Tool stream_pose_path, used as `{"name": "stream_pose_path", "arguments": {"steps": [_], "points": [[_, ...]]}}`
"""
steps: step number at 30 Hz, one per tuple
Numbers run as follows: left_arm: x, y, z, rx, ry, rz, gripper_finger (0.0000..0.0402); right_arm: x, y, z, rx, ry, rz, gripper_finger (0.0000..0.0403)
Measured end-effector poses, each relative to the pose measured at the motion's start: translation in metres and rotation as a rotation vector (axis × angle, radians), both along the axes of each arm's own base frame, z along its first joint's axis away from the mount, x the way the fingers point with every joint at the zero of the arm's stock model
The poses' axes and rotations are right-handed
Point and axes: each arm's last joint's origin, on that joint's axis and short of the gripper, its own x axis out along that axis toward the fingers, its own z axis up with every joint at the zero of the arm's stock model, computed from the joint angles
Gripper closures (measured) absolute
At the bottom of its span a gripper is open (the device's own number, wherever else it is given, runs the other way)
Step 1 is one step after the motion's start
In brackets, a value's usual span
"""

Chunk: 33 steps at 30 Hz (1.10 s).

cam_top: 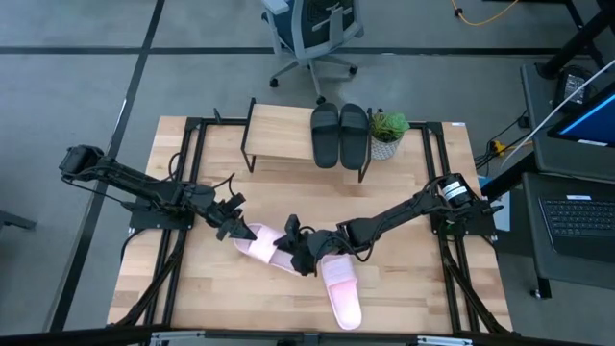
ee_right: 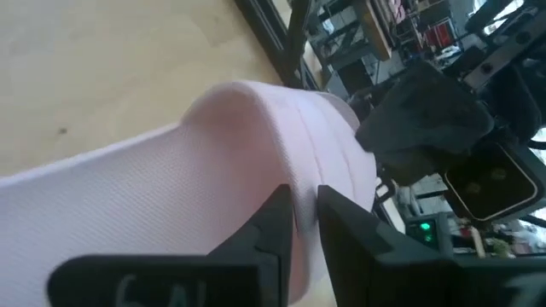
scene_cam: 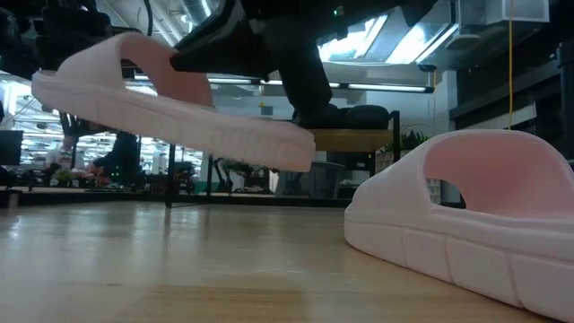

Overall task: Pick and place slides into the shelf
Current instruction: Put the left pink slides on the shelf

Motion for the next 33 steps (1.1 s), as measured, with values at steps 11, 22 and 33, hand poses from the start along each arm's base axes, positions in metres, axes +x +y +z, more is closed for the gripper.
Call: {"name": "stream_pose_path", "arguments": {"steps": [11,22,33], "points": [[0.0,0.0001,0.0,0.007,-0.003,0.002,0.0401,0.0004,0.0003,0.0011,0.027,-0.012,-0.001,0.0391],[0.0006,0.0015,-0.0003,0.143,-0.057,0.017,0.0378,-0.0003,-0.0007,-0.0005,0.026,0.002,-0.038,0.0395],[-0.0001,0.0023,-0.0031,0.203,-0.049,0.012,0.0287,-0.0012,-0.0008,-0.0012,0.006,0.005,-0.081,0.0396]]}}
